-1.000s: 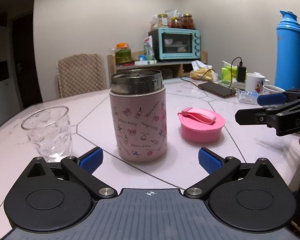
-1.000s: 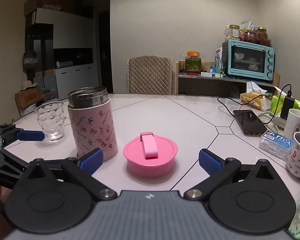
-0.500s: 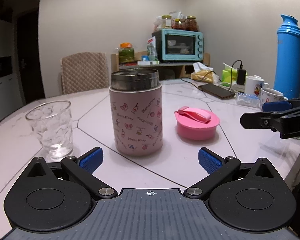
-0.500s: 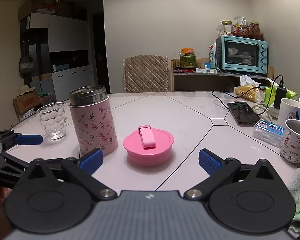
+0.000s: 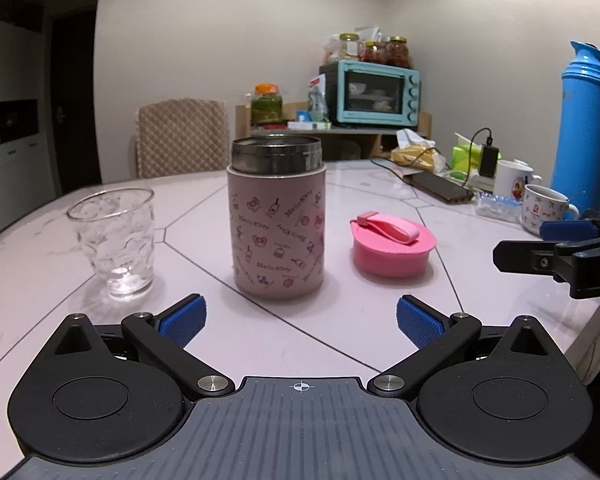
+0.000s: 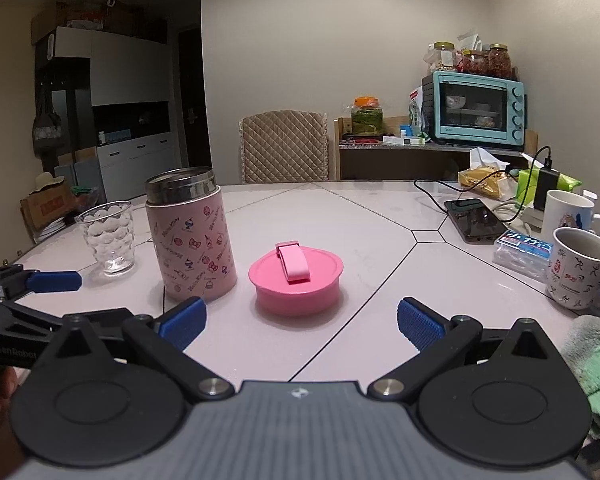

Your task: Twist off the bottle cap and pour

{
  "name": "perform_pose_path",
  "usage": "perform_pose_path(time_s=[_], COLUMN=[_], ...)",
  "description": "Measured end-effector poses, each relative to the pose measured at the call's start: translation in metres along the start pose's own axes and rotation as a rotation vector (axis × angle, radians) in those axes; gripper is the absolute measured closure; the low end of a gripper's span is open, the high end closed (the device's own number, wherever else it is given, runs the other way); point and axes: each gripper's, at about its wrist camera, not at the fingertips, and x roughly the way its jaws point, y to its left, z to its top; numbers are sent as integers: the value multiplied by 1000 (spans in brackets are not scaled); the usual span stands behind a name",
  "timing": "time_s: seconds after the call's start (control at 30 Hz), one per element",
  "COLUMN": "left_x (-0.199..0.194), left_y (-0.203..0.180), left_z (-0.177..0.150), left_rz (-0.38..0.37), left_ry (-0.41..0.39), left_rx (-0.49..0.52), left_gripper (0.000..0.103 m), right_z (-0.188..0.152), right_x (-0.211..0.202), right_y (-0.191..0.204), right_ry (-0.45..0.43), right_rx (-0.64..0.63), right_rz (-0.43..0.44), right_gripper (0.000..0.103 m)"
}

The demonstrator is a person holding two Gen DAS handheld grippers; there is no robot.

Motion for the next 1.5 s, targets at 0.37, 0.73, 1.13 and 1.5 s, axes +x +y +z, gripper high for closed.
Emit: perform_pose_path(time_s=[0.37, 0.73, 1.13, 1.5], left_x=[-17, -33, -48, -61], left_y=[-13, -22, -27, -27], left_z=[-9, -18, -21, -23], left_rz=[2, 19, 17, 19], left_ry=[-14, -36, -57, -69], left_rx=[8, 24, 17, 14], left_gripper=[0, 0, 0, 0], right_z=[-14, -24, -27, -28], right_x=[-17, -34, -53, -68], right_y=[3, 6, 11, 19], right_ry=[4, -6, -29, -47], right_rx=[12, 20, 13, 9], right_rz=[-21, -34, -38, -21], right_gripper=[0, 0, 0, 0])
